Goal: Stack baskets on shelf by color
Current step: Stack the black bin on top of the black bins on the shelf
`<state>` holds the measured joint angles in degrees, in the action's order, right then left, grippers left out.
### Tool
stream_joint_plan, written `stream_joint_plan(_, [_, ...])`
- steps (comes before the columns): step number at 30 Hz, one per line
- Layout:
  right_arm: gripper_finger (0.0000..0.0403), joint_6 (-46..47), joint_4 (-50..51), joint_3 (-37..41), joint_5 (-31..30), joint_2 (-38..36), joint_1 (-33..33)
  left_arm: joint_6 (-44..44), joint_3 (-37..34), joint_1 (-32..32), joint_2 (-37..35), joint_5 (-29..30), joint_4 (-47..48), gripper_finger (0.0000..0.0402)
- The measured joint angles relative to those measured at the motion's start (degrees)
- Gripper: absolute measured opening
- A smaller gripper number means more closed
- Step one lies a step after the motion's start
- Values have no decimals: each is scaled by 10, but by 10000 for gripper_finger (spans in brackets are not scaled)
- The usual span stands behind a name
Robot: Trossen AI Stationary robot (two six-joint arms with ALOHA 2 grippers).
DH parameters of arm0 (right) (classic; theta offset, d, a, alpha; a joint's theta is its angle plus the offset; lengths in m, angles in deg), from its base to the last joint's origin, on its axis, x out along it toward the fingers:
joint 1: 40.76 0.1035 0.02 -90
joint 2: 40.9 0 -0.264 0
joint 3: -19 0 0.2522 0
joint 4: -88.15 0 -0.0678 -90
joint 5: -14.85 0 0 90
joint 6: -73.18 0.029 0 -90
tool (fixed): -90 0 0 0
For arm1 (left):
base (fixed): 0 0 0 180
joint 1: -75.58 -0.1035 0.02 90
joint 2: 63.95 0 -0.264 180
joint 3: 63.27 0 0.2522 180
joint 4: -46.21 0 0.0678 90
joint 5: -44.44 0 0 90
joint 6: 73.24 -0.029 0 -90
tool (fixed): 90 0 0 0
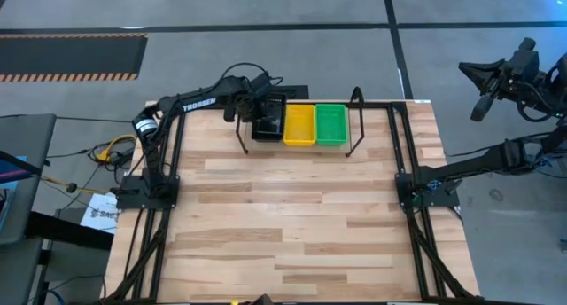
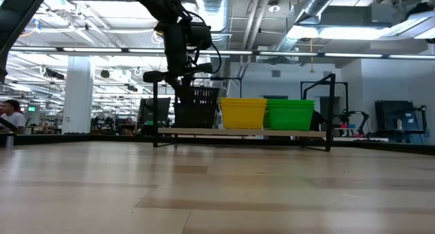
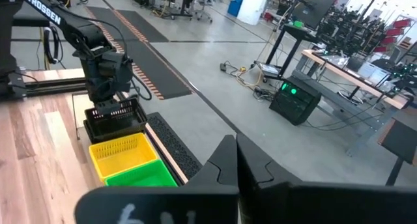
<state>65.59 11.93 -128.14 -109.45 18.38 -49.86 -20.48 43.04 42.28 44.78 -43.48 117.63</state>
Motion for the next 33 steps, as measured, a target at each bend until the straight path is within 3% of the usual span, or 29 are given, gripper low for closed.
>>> stream_joint_plan(8, [6,-20,0,0,-1,0,0,35,0,7,0,12,0,0])
stream_joint_plan(20, [4,-34,0,0,0,-1,0,2,-1,22,1,29,-4,5])
stream_joint_plan(33, [4,-34,0,0,15,-2,1,-1,0,30,0,20,-11,103])
